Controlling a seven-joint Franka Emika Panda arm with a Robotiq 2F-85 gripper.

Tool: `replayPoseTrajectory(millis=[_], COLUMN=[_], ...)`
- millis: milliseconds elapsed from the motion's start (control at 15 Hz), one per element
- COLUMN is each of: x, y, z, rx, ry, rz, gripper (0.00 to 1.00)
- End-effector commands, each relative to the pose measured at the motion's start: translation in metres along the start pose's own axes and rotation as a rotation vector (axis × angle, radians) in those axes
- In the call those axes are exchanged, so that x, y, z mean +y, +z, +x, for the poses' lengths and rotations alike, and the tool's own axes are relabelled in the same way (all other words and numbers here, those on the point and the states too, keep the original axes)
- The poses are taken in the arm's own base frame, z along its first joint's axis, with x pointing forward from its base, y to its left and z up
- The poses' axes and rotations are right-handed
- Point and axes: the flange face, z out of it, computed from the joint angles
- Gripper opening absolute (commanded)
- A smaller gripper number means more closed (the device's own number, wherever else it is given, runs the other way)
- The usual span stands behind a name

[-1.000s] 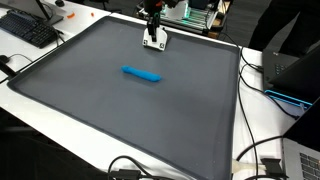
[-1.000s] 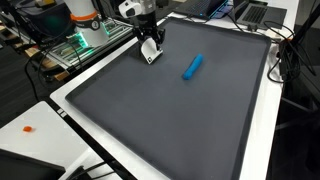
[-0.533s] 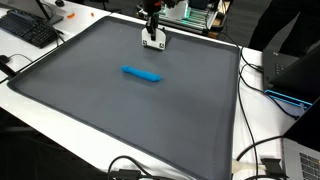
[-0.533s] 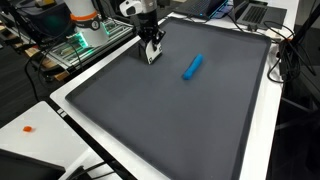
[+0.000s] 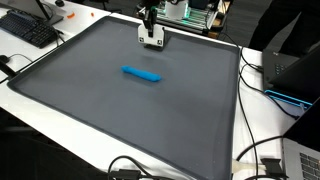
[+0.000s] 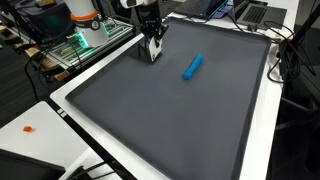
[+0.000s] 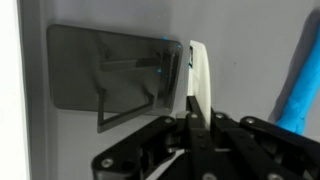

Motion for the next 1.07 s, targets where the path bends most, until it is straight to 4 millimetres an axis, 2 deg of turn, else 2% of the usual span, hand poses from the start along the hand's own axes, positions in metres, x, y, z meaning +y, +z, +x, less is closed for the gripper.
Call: replayPoseTrajectory(millis=[0, 200, 400, 667, 1000], x=[-0.018, -0.049, -0.079, -0.123, -0.170], y=[-0.033, -0.056, -0.069, -0.066, -0.043], z=[-0.005, -0.014, -0.026, -0.044, -0.048], rx=[0.007, -0.017, -0.047, -0.091, -0.120], ry=[-0.095, -0.225, -0.399, -0.621, -0.852], rz=[0.005, -0.001, -0.014, -0.032, -0.089], gripper=[0.01, 0.01, 0.01, 0.01, 0.01])
